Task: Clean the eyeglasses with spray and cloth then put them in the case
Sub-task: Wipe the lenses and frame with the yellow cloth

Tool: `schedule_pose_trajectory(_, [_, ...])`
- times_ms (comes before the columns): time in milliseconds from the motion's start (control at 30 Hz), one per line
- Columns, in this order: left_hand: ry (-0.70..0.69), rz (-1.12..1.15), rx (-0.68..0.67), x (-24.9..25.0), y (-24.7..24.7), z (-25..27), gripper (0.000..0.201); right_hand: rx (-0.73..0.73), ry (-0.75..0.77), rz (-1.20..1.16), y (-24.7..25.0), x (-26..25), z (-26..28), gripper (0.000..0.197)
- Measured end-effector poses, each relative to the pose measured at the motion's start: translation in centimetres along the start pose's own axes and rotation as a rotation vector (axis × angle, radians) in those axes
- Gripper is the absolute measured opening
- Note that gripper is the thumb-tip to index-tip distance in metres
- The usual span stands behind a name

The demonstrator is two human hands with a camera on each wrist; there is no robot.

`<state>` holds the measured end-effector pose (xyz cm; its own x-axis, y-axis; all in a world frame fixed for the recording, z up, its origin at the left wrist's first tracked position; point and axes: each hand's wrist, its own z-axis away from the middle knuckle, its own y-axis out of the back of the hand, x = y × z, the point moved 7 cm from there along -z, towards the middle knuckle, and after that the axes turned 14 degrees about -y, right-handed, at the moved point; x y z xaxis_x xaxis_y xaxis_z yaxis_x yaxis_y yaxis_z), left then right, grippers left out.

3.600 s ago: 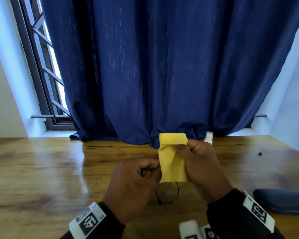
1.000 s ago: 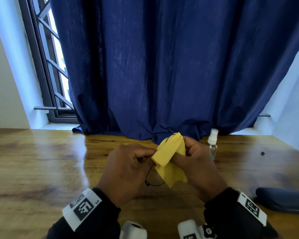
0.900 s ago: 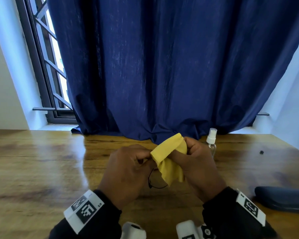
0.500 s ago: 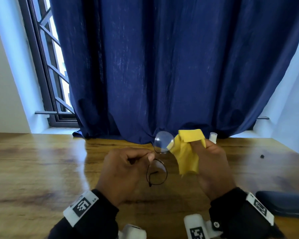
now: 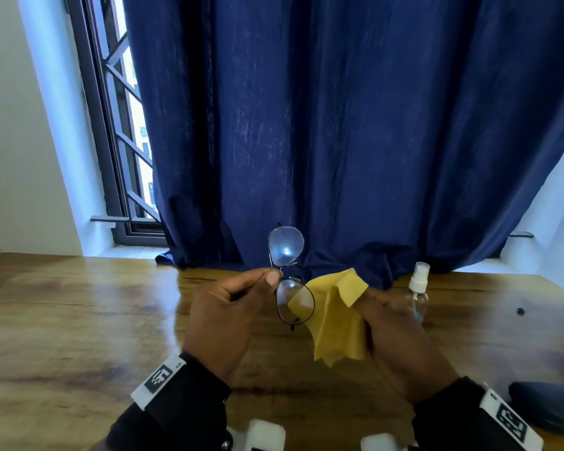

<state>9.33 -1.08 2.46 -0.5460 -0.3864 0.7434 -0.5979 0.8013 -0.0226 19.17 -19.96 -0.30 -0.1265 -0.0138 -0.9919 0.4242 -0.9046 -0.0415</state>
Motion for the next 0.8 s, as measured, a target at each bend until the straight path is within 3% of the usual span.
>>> schedule_pose_trajectory(133, [-0.013,-0.008,0.016,0.0,0.1,-0.1,0.011,0.015,0.033,-0.024,0.3,-0.4,0.0,0.061])
schedule_pose_trajectory(267, [-0.004,0.011,-0.018,0.0,-0.4,0.1,0.011,-0.094,0.083,0.173,-1.3,-0.8,0.8,0.012])
schedule_pose_trajectory(333, [0.014,0.038,-0.046,-0.1,-0.9,0.5,0.011,-0.120,0.162,0.301,-2.2,-0.7,1.3,0.014])
schedule_pose_trajectory(433, [0.013,0.040,-0.061,0.0,-1.3,0.9,0.012,-0.092,0.251,0.294,-2.6,-1.3,1.9,0.019])
schedule_pose_trajectory(533, [0.005,-0.005,-0.069,-0.1,-1.5,1.1,0.013,-0.094,0.235,0.285,-2.6,-1.1,1.9,0.024])
schedule_pose_trajectory(700, [0.026,-0.003,-0.022,-0.6,-1.5,1.5,0.011,-0.133,0.210,0.319,-3.0,-0.7,1.7,0.017])
schedule_pose_trajectory(800, [0.039,0.004,-0.066,-0.6,-1.8,1.5,0.012,-0.133,0.208,0.302,-2.8,-0.8,1.8,0.011])
